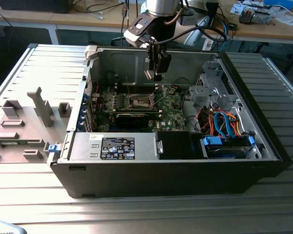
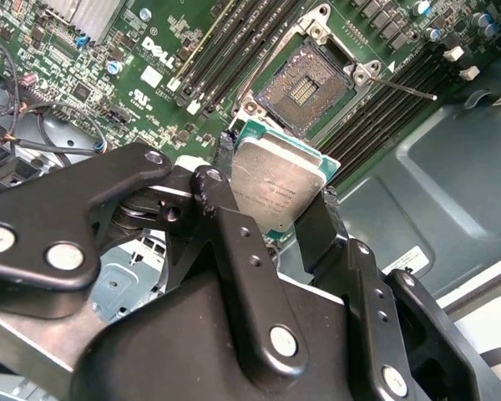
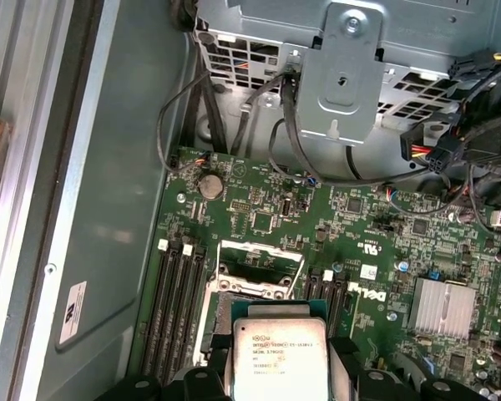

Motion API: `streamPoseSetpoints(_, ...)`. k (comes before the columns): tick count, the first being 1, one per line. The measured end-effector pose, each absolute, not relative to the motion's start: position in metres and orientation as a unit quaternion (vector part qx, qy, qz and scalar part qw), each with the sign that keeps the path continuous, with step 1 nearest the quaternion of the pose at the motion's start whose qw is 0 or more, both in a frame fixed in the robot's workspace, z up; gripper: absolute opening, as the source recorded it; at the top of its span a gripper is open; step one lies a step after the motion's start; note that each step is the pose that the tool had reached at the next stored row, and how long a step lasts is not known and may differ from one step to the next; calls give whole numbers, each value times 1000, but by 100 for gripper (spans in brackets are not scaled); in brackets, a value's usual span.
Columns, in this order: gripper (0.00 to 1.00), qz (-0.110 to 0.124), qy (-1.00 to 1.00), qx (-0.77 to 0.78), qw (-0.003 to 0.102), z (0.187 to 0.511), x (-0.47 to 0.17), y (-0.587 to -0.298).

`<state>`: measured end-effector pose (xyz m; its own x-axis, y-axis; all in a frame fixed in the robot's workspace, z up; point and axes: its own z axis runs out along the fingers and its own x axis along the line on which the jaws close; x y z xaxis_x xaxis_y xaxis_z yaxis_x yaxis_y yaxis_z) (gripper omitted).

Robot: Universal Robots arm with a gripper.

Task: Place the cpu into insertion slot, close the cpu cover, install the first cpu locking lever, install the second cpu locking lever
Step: 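Place the cpu into insertion slot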

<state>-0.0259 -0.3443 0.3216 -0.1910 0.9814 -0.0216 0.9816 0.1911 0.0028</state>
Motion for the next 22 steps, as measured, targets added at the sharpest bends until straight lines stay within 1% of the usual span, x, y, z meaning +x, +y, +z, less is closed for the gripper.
streamPoseSetpoints(22,54,-6,762,647,9,322,-26,-344)
